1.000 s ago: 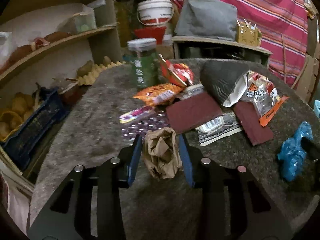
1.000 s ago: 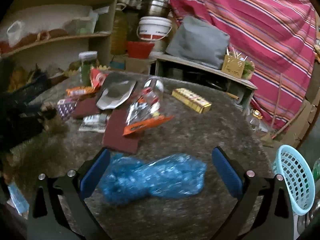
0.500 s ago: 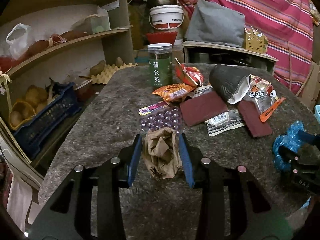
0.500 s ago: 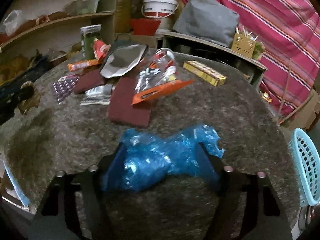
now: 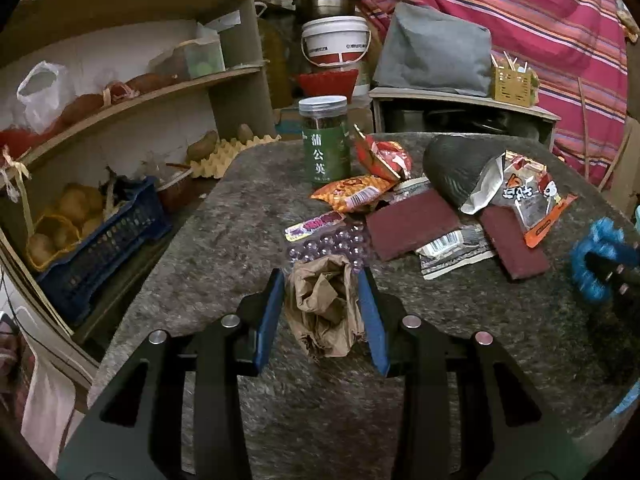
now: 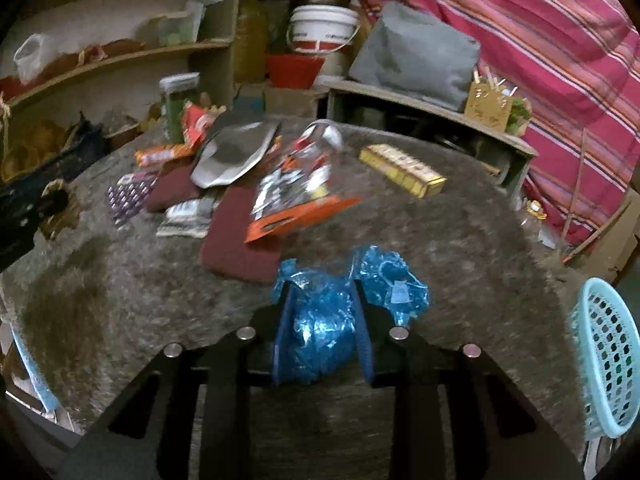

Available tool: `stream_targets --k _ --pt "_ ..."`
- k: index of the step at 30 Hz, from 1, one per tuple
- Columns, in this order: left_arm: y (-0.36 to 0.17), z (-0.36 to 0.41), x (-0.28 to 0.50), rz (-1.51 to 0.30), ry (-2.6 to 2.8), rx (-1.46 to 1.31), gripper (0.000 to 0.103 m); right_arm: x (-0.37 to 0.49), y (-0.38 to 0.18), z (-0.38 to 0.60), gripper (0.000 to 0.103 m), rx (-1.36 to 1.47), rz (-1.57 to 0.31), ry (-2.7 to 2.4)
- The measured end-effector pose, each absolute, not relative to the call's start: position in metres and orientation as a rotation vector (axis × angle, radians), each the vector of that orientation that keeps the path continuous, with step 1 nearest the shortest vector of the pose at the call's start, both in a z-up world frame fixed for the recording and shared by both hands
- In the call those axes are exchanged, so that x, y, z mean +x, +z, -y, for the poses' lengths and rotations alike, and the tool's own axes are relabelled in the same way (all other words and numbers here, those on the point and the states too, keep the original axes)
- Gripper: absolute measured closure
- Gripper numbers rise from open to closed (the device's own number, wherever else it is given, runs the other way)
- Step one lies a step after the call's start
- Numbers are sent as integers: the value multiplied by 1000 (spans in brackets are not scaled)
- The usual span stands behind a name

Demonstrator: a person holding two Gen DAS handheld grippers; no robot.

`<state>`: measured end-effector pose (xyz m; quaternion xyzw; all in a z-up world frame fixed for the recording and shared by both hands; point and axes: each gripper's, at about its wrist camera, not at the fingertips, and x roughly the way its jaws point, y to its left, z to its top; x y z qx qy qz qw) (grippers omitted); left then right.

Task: Collect trash
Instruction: 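Grasp the blue plastic bag with the right tool while the left tool grasps crumpled brown paper, then carry both items to the blue basket and open both tools to drop them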

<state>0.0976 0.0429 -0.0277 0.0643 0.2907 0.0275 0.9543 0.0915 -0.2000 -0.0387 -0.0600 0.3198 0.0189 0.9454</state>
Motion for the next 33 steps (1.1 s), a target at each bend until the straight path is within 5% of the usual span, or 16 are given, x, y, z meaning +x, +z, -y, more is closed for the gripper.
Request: stream_targets --k 14,33 --pt "-16 19 103 -564 5 176 66 88 -14 261 75 -103 -589 -14" --pt "11 223 103 -479 -300 173 66 56 11 458 75 7 -553 -254"
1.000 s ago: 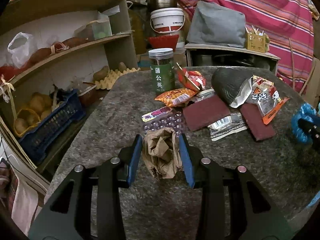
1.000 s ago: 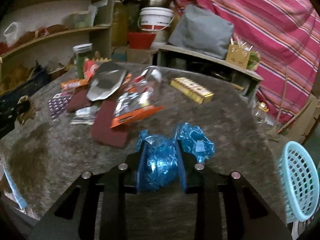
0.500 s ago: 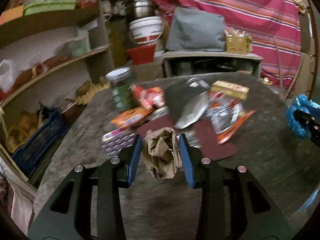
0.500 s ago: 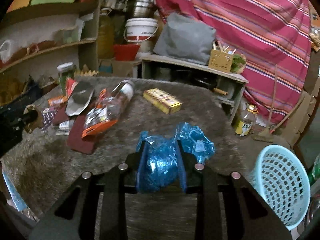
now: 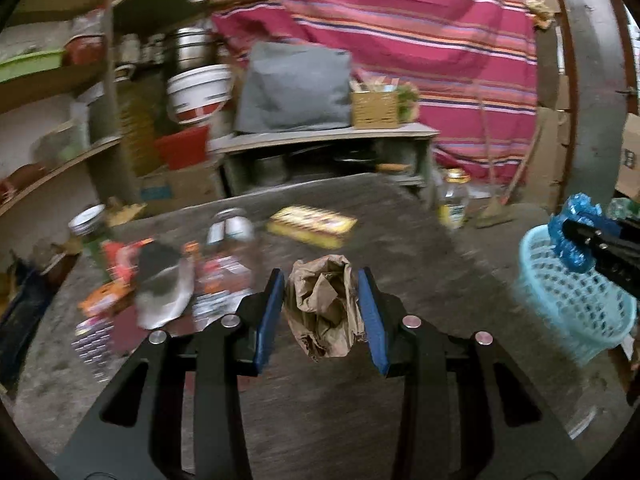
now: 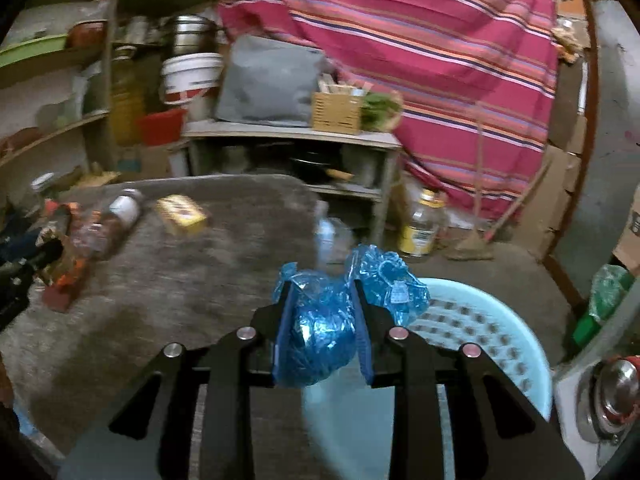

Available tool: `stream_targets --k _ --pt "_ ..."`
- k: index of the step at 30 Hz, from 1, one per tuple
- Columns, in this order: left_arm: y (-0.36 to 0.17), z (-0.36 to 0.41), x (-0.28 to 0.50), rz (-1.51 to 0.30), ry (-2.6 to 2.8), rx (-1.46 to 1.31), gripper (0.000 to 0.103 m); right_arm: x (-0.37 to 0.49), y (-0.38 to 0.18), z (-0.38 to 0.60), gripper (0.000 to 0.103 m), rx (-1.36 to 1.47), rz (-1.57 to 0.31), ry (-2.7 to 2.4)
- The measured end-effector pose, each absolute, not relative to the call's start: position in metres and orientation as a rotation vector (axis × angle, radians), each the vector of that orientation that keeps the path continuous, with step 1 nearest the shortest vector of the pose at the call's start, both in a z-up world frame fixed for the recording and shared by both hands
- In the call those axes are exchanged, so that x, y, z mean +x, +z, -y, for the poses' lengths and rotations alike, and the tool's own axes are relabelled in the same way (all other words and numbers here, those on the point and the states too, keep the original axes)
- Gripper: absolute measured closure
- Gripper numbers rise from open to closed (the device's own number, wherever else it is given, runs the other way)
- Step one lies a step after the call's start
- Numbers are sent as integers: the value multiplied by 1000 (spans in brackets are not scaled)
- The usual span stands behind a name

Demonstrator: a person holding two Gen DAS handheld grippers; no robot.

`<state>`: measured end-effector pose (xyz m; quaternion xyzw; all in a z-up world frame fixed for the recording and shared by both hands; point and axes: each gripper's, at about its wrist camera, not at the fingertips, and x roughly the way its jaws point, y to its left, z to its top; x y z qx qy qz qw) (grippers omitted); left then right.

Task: Collect trash
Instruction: 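Carry both items to the blue basket and open both tools to drop them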

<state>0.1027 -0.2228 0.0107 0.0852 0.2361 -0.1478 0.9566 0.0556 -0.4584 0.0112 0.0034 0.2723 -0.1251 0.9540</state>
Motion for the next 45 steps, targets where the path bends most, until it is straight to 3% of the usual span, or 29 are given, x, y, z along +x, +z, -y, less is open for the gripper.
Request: stream_targets --k 10,25,30,34,40,45 --pt "5 357 94 -469 -510 202 65 27 -5 561 75 154 -566 -386" --pt "-22 459 92 -561 -633 223 60 6 -26 605 75 252 -582 -438" --pt "-28 471 99 -610 -612 231 52 2 -29 613 75 296 -576 -452" --pt "-25 471 100 -608 -578 245 26 3 -32 614 75 300 -582 -457" --pt "-19 455 105 -615 -515 255 13 12 -37 611 75 322 -599 -446" --pt "-20 434 118 -632 -474 240 12 26 -44 606 73 345 -638 -441"
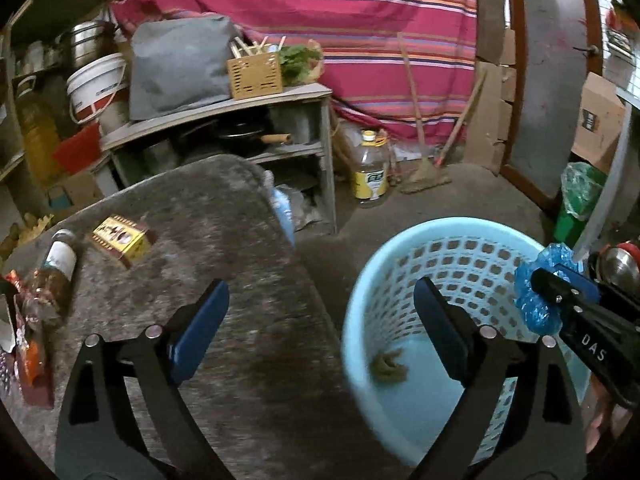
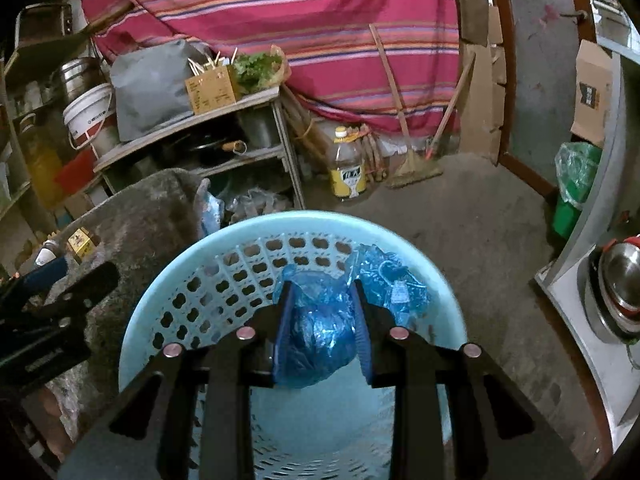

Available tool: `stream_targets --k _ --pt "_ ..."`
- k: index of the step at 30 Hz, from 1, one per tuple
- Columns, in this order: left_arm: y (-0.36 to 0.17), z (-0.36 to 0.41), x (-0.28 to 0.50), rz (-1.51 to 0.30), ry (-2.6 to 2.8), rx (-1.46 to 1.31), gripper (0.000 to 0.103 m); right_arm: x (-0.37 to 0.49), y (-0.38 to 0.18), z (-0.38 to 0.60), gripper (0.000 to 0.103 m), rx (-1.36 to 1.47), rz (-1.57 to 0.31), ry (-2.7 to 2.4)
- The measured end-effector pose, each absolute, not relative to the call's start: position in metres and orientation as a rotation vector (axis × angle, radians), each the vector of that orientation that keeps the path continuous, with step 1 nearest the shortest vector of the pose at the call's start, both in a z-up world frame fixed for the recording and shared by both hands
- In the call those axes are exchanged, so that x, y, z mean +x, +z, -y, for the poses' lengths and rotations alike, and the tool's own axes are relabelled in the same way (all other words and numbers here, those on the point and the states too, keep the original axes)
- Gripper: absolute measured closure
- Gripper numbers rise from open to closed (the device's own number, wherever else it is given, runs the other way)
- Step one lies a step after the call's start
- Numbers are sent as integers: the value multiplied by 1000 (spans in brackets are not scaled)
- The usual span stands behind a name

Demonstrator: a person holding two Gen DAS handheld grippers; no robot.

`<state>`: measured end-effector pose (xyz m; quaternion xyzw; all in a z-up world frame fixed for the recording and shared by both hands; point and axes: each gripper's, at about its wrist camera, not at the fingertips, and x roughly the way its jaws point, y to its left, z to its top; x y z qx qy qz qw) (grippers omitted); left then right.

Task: Collect trash
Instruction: 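Carry both items to the blue basket and open both tools to drop them, then return to the table and grasp the black mesh cup with the left tool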

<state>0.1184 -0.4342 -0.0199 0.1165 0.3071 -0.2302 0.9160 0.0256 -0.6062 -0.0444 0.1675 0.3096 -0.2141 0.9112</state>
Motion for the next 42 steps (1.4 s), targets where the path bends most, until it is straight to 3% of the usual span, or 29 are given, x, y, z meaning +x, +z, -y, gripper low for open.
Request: stream_targets --k 3,4,6,8,14,29,42 --pt "-21 423 125 -631 -448 242 12 36 -49 603 68 359 -661 -465" --pt "-22 420 126 -632 -445 241 12 38 -49 602 62 354 -668 -482" --pt "-21 412 128 -630 -439 237 12 41 -51 600 37 357 -676 -507" --pt "-20 404 129 -623 -431 238 12 42 -51 600 34 383 -669 -518" --pt "-8 371 129 -602 -394 222 9 44 -40 589 13 350 -635 -571" --pt "31 213 127 -498 -258 154 5 76 16 463 5 256 -417 -416" --pt "8 89 193 -576 -74 134 5 139 4 354 5 114 -488 -295"
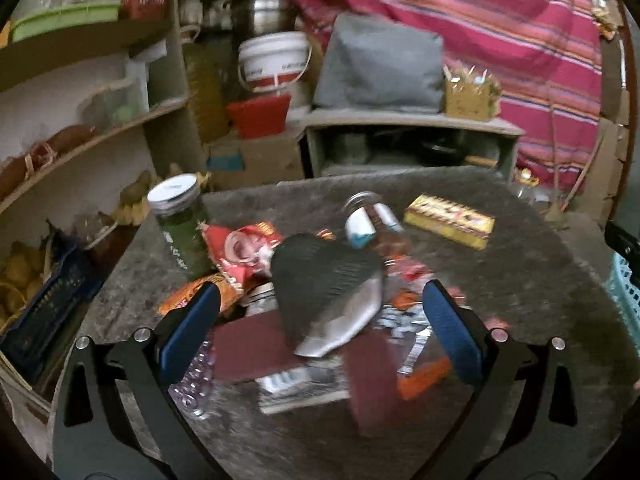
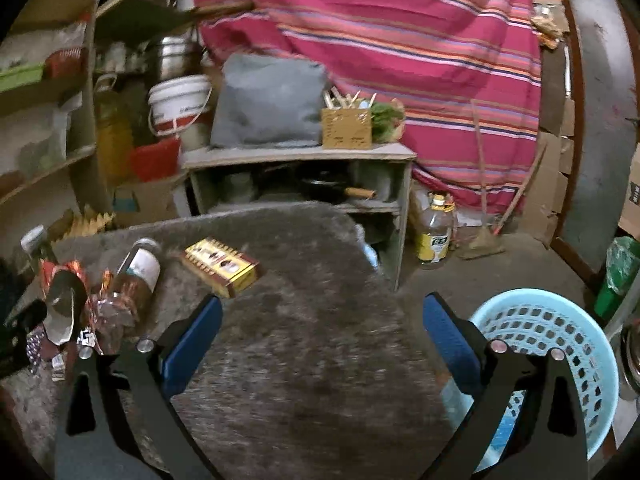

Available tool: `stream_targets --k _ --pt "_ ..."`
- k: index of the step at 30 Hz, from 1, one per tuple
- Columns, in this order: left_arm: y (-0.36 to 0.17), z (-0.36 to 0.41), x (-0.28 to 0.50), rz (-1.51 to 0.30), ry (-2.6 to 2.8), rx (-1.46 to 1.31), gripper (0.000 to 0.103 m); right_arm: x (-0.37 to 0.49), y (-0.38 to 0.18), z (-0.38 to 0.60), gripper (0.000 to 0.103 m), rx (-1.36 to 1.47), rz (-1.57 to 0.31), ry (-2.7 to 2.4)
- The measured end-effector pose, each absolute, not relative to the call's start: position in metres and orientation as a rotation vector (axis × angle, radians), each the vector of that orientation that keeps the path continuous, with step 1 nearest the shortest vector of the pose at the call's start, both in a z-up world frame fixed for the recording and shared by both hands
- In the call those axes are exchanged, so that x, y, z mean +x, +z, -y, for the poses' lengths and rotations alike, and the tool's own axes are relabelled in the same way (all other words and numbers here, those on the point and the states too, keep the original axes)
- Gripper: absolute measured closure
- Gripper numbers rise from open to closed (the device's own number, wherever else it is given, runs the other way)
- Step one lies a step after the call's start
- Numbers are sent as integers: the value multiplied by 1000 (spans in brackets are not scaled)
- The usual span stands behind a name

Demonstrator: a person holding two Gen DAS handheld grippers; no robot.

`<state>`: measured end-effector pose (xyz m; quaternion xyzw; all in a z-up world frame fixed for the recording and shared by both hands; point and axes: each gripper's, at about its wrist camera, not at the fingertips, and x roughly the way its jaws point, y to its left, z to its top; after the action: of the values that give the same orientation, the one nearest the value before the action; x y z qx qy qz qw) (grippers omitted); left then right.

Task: Collect trash
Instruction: 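Return to the table and grasp the black mesh cup with the left tool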

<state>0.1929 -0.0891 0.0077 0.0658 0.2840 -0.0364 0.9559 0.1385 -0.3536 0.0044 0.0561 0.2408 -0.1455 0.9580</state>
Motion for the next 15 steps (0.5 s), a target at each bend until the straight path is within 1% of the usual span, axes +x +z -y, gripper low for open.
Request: stream_targets --k 8,15 --pt "15 73 249 -656 -93 80 5 168 -5 348 5 109 -531 -294" --pt "-28 77 271 -804 -128 38 4 183 -12 344 5 103 -558 -298"
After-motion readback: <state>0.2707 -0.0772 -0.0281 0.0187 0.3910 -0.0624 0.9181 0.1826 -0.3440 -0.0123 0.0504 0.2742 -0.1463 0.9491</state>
